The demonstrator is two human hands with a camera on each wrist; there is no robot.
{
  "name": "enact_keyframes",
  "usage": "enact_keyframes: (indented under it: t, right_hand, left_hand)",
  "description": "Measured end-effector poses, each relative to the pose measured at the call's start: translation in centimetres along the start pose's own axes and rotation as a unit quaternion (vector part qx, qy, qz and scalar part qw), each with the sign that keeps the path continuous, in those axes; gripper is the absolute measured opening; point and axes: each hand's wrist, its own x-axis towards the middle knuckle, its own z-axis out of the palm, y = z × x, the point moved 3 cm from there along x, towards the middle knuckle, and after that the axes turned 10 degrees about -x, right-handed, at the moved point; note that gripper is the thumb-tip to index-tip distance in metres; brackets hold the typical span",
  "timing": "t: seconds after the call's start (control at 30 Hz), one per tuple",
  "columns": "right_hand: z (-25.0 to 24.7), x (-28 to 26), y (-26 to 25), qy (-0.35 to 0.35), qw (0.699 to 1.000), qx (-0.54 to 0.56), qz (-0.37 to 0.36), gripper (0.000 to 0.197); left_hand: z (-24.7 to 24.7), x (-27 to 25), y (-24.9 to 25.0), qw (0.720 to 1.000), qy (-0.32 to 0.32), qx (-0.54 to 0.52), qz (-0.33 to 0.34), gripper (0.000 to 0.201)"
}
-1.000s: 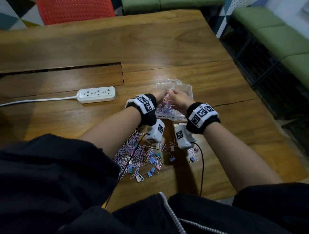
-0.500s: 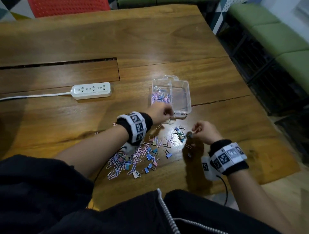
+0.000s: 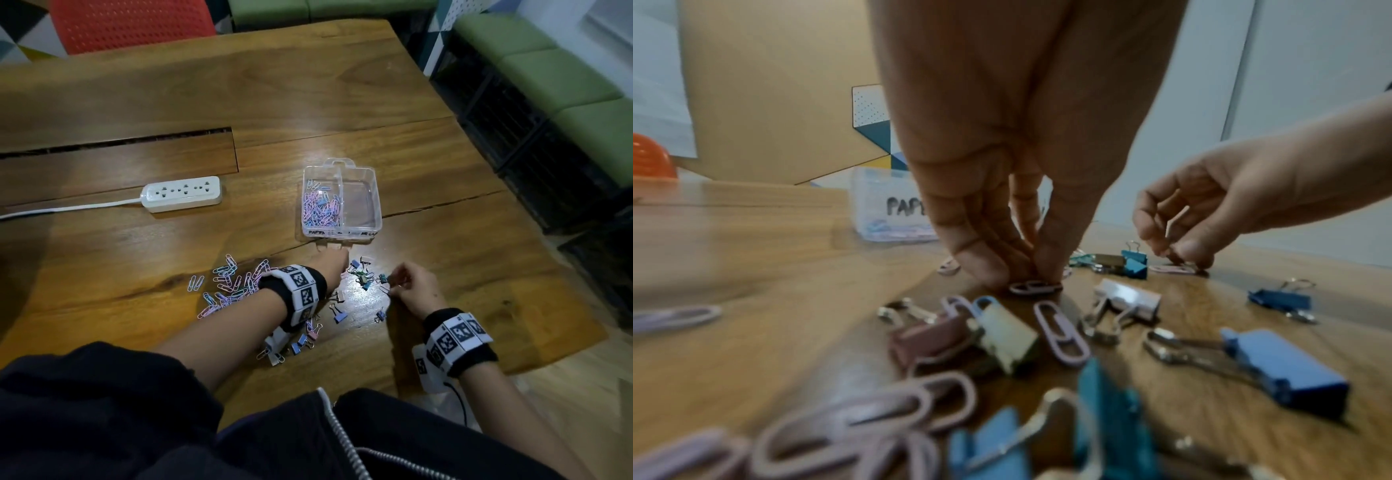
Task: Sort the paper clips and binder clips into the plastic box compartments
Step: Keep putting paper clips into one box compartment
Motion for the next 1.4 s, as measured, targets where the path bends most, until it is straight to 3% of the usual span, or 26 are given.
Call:
enact_keyframes:
  t: [0.17, 0.27, 0.43, 0.53, 0.63, 0.73, 0.8, 0.83, 0.9, 0.93, 0.97, 1.0, 1.03, 1.13, 1.17, 1.27, 1.4]
  right_hand:
    - [-0.6, -0.1, 0.9, 0.052, 0.998, 0.025, -0.003, 0.017]
    - [-0.6, 0.0, 1.3, 0.063, 0.998, 0.016, -0.005, 0.016]
    - [-0.7, -0.1, 1.5, 0.109, 0.992, -0.057, -0.031, 0.014]
    - [0.4, 0.0, 0.6, 0.094, 0.983, -0.134, -0.080, 0.018]
    - [1.3, 0.3, -0.1, 0.051, 0.980, -0.172, -0.084, 0.019]
    - [1.1, 0.7, 0.0, 0.051, 0.987, -0.142, -0.063, 0.021]
    - [0.9, 0.8, 0.1, 0.034, 0.991, -0.119, -0.043, 0.020]
    - [1.0, 0.7, 0.2, 0.019, 0.993, -0.112, -0.034, 0.020]
    - [1.4, 0.6, 0.2, 0.002, 0.993, -0.111, -0.028, 0.020]
    - [1.6, 0.5, 0.2, 0.002, 0.993, -0.111, -0.031, 0.019]
    - [1.7, 0.4, 0.1, 0.003, 0.993, -0.110, -0.035, 0.017]
    - [1.8, 0.3, 0.0, 0.002, 0.993, -0.111, -0.040, 0.015]
    - [1.9, 0.3, -0.1, 0.000, 0.992, -0.116, -0.044, 0.014]
    - [2.0, 0.1, -0.3, -0.012, 0.988, -0.145, -0.053, 0.015]
    - [1.9, 0.0, -0.4, -0.015, 0.986, -0.153, -0.063, 0.013]
    - [1.8, 0.1, -0.7, -0.024, 0.986, -0.136, -0.090, 0.013]
    - [1.3, 0.7, -0.4, -0.008, 0.998, -0.040, -0.054, 0.023]
  left_hand:
    - [-0.2, -0.3, -0.8, 1.000, 0.008, -0.012, 0.008, 0.024]
    - [-0.3, -0.7, -0.6, 1.000, 0.015, 0.007, 0.024, 0.028]
    - [0.3, -0.9, -0.3, 0.999, 0.007, 0.044, 0.028, 0.016]
    - [1.0, -1.2, -0.4, 0.992, 0.017, 0.114, 0.060, 0.017]
    - [1.2, -1.5, -0.7, 0.988, 0.011, 0.139, 0.071, 0.023]
    - [0.5, -1.4, -1.0, 0.997, 0.015, 0.067, 0.039, 0.024]
    - [-0.5, -1.6, -1.0, 0.993, 0.008, -0.116, -0.020, 0.021]
    - [-0.8, -1.7, -1.0, 0.964, -0.008, -0.261, -0.057, 0.022]
    - [-1.4, -2.1, -0.4, 0.850, -0.028, -0.514, -0.116, 0.026]
    - [-1.6, -2.2, 0.0, 0.802, -0.027, -0.582, -0.129, 0.028]
    - [-1.7, -2.1, 0.2, 0.782, -0.027, -0.608, -0.134, 0.030]
    - [-1.6, -2.0, 0.5, 0.787, -0.032, -0.601, -0.135, 0.032]
    - [-1.5, -1.7, 0.8, 0.813, -0.036, -0.566, -0.128, 0.034]
    - [-1.0, -0.4, 1.7, 0.941, -0.033, -0.333, -0.054, 0.023]
    - [-0.8, -0.1, 1.9, 0.965, -0.025, -0.259, -0.032, 0.023]
    - [-0.7, 0.5, 2.2, 0.993, 0.006, -0.115, 0.006, 0.024]
    - [-0.4, 0.7, 1.8, 0.996, -0.016, 0.062, 0.055, 0.022]
